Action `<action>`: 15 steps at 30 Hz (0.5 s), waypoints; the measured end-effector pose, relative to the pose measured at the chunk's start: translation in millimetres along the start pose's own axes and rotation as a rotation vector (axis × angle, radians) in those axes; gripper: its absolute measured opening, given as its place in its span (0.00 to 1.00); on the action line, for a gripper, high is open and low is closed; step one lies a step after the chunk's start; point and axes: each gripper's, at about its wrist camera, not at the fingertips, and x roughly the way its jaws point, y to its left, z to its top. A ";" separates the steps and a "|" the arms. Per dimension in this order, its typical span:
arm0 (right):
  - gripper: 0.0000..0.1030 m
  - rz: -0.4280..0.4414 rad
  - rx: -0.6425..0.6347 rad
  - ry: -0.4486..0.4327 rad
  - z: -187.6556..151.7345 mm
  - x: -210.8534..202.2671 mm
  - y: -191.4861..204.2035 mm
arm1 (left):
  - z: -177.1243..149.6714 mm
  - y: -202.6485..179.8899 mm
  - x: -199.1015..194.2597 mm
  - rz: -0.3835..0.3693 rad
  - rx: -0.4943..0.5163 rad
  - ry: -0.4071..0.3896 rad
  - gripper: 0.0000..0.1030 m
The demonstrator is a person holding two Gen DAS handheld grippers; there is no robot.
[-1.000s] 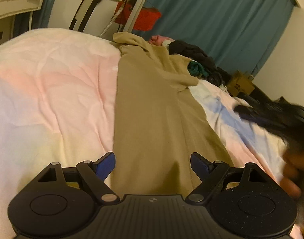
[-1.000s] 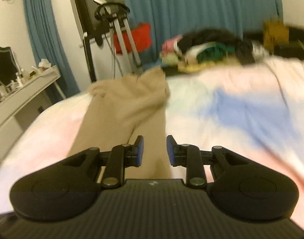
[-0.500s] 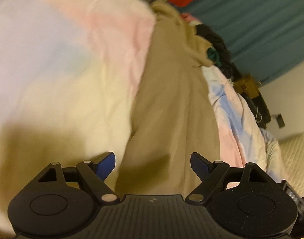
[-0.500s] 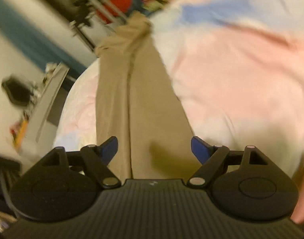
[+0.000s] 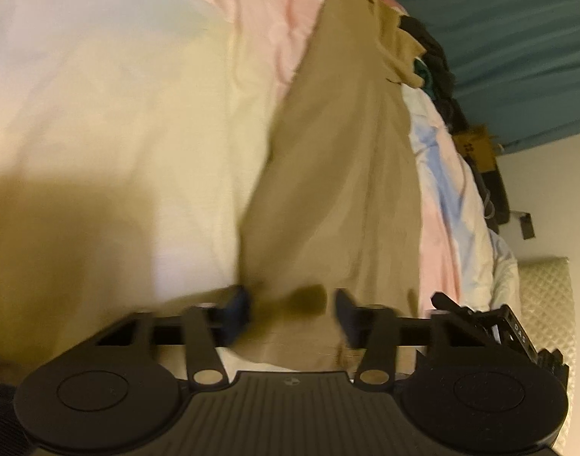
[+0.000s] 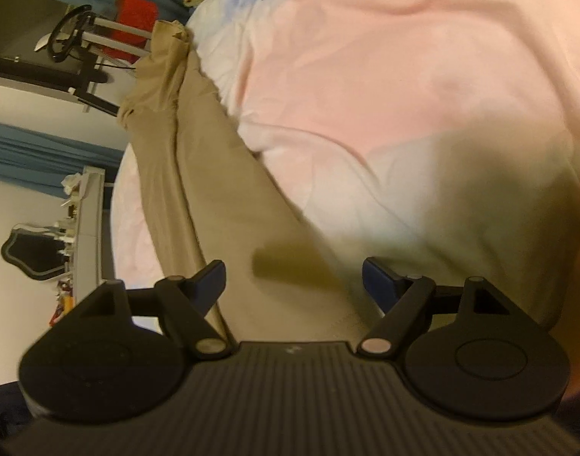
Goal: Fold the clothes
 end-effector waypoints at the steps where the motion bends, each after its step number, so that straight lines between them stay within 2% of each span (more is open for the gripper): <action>1: 0.73 -0.016 -0.002 -0.009 -0.4 -0.6 -0.2 | -0.6 2.3 -1.7 0.000 -0.009 -0.007 0.05; 2: 0.73 -0.032 -0.003 -0.019 -0.8 -1.1 -0.5 | -1.1 4.6 -3.5 0.000 -0.019 -0.014 0.04; 6: 0.72 -0.063 -0.029 -0.025 -2.7 -1.1 1.5 | -8.2 2.1 -32.7 -0.029 0.046 -0.128 0.03; 8: 0.72 -0.056 -0.049 -0.008 -3.7 -0.4 2.8 | -11.0 7.7 -41.2 -0.039 0.035 -0.143 0.03; 9: 0.69 -0.045 -0.058 0.004 -4.3 0.5 3.5 | -12.3 10.8 -45.1 -0.043 0.028 -0.149 0.03; 10: 0.56 -0.034 -0.062 0.014 -5.3 1.1 4.1 | -11.9 14.4 -44.4 -0.047 0.007 -0.138 0.04; 11: 0.50 -0.024 -0.064 0.024 -6.6 1.7 4.5 | -10.1 15.7 -41.6 -0.044 -0.005 -0.126 0.04; 13: 0.45 -0.005 -0.067 0.042 -9.2 2.7 5.5 | -8.0 15.3 -34.5 -0.006 -0.007 -0.101 0.14; 15: 0.45 -0.007 -0.080 0.049 -11.8 4.0 7.3 | -5.1 12.8 -24.4 0.038 0.002 -0.052 0.42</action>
